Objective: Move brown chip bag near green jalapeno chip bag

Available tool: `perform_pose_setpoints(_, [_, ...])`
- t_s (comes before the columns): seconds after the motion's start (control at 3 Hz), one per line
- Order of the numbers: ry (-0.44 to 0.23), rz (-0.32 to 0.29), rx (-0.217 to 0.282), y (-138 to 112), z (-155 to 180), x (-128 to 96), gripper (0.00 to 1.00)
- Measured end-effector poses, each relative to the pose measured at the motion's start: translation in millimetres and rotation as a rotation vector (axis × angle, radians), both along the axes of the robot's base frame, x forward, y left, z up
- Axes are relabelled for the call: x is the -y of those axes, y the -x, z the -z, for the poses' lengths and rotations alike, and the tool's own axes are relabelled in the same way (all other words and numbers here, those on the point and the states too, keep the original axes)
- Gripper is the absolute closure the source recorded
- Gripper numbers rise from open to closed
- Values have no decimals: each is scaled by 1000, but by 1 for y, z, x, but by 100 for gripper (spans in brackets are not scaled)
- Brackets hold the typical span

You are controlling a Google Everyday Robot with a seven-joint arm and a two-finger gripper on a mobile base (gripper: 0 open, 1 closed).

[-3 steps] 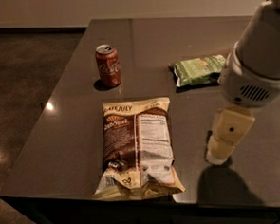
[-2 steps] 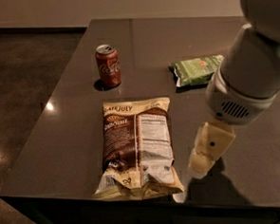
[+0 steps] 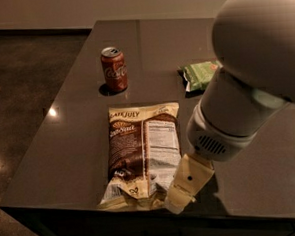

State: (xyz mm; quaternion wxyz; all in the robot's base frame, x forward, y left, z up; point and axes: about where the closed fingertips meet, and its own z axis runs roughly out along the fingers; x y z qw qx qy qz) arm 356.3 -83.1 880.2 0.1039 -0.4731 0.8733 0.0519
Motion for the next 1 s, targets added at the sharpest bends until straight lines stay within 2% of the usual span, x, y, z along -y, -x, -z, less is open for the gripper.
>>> perform_pose_setpoints(0.33, [-31,7,-6,10,12,-19,0])
perform_pose_setpoints(0.67, [-55,-4,1,13,20,-32,16])
perform_pose_setpoints(1.0, [-71,-7,21,6,22,-38,40])
